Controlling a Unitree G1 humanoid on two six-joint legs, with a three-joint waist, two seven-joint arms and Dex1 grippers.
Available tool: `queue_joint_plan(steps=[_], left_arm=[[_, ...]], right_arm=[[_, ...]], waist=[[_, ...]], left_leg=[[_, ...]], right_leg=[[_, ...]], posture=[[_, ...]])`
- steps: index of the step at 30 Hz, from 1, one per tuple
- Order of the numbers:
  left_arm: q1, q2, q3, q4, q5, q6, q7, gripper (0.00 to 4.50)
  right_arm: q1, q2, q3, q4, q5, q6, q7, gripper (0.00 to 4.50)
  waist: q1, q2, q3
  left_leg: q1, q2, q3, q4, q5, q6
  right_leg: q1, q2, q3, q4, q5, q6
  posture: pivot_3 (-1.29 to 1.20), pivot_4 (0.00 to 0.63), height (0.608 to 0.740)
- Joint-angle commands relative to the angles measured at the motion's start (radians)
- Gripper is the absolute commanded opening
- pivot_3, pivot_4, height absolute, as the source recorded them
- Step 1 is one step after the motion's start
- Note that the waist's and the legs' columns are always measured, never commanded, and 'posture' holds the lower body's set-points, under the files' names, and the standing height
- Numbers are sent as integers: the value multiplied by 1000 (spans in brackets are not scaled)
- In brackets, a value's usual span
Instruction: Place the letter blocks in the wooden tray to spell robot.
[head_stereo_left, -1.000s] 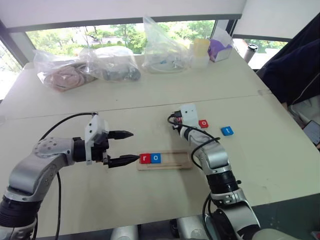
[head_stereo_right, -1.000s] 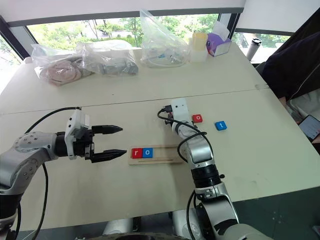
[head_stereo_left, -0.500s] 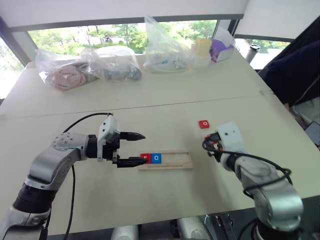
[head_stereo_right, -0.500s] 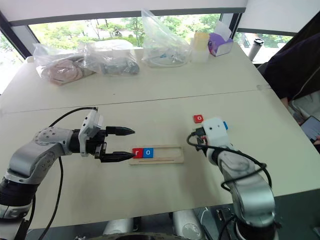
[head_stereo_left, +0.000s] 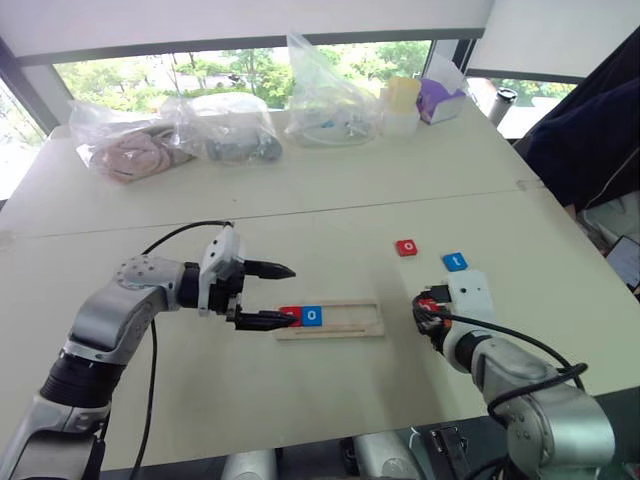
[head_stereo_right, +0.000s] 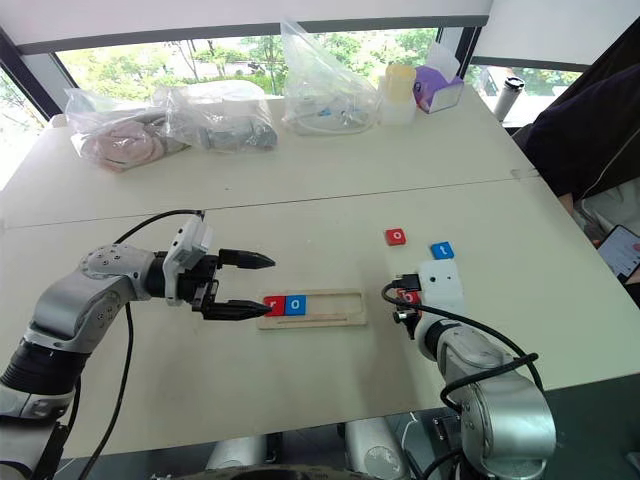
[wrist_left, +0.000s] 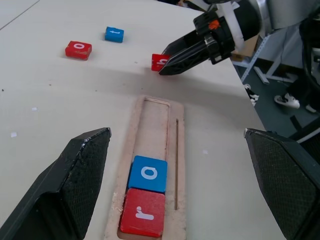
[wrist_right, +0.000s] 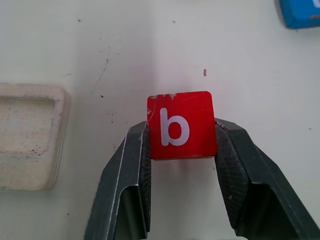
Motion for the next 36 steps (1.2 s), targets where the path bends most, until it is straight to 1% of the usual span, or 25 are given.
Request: queue_joint_plan(steps=[1, 2, 5, 6, 7, 9, 13, 15, 17, 19, 20, 24, 27, 29, 34, 36], left_arm=[[14, 7, 32, -69, -31, 4, 0, 4500], [20, 11, 36, -77, -33, 4, -1, 4500], [44, 33, 53, -84, -35, -8, -18, 4500], [50, 40, 55, -85, -33, -13, -23, 4500], [57, 47, 60, -84, -33, -19, -27, 4500], [76, 65, 83, -82, -39, -32, -41, 4500], [90, 89, 135, -47, -31, -90, -72, 4500], [79, 69, 141, -43, -30, -108, -56, 4500], [90, 65, 151, -40, -35, -124, -63, 4500], [99, 64, 146, -58, -35, -122, -56, 4500], [104, 64, 145, -66, -35, -121, -53, 4500], [112, 63, 144, -85, -40, -115, -40, 4500], [115, 58, 139, -93, -38, -113, -31, 4500], [119, 55, 135, -97, -35, -115, -27, 4500], [134, 54, 134, -105, -31, -121, -20, 4500], [143, 48, 137, -117, -37, -115, -4, 4500]], right_arm=[[-12, -1, 1, 6, 19, -31, 4, 1179], [-18, -6, -3, 10, 22, -31, 7, 2241], [-43, -52, -14, 13, 46, -32, 39, 3599], [-54, -82, -24, 14, 62, -33, 65, 4155], [-63, -135, -33, 13, 91, -41, 113, 4458], [-82, -225, -51, 3, 144, -48, 191, 4458], [-114, -424, -88, 26, 281, -204, 423, 4458], [-64, -563, -95, 99, 299, -437, 603, 4458], [-3, -661, -79, 169, 302, -628, 737, 4458], [53, -750, -53, 294, 251, -868, 852, 4458], [69, -779, -40, 346, 232, -960, 891, 4458], [53, -835, 29, 568, 155, -1248, 986, 4458], [16, -855, 85, 725, 96, -1404, 1032, 4458], [-27, -840, 112, 818, 83, -1461, 1046, 4458], [-105, -816, 161, 958, 66, -1546, 1071, 4458], [-128, -805, 173, 994, 67, -1562, 1082, 4458]], waist=[[0, 0, 0], [0, 0, 0], [-1, 0, 0], [-1, 0, 0], [0, 0, 0], [0, 0, 0], [1, -1, 2], [1, -1, 3], [4, -3, 5], [4, -5, 6], [4, -6, 6], [0, -7, 7], [2, -7, 8], [3, -7, 8], [2, -6, 9], [3, -7, 10]], left_leg=[[0, 0, 0, 0, 0, 0], [0, 0, 0, 0, 0, 0], [0, 0, 0, 0, 0, 0], [0, 0, 0, 0, 0, 0], [0, 0, 0, 0, 0, 0], [0, 0, 0, 0, 0, 0], [0, 0, 0, 0, 0, 0], [0, 0, 0, 0, 0, 0], [0, -1, 0, 0, 0, 0], [1, 0, 0, -1, 0, 0], [0, 0, 0, -1, 0, 0], [0, 0, 2, 1, 0, 0], [1, 0, 2, 1, 0, 0], [2, 0, 2, 1, 0, 0], [3, 0, 2, 1, 0, 0], [8, 0, 2, 1, 0, 0]], right_leg=[[0, 0, 0, 0, 0, 0], [0, 0, 0, 0, 0, 0], [0, 0, 0, 0, 0, 0], [0, 0, 0, 0, 0, 0], [0, 0, 0, 0, 0, 0], [0, 0, 0, 0, 0, 0], [0, 0, 0, -1, 0, 0], [0, 0, 0, -1, 0, 0], [1, 0, -1, -2, 0, 0], [3, 0, -1, -4, 0, 0], [3, 0, -1, -5, 0, 0], [3, -1, 0, -6, 1, 2], [4, -1, 1, -6, 2, 2], [5, 0, 1, -6, 2, 2], [6, 0, 1, -6, 3, 4], [10, 0, 1, -6, 3, 3]], posture=[[0, 150, 740], [0, 150, 740], [0, 150, 740], [0, 150, 740], [0, 150, 740], [0, 150, 740], [0, 150, 740], [0, 150, 740], [0, 150, 740], [0, 150, 740], [0, 150, 740], [0, 150, 740], [0, 150, 740], [0, 150, 740], [0, 150, 740], [0, 150, 740]])
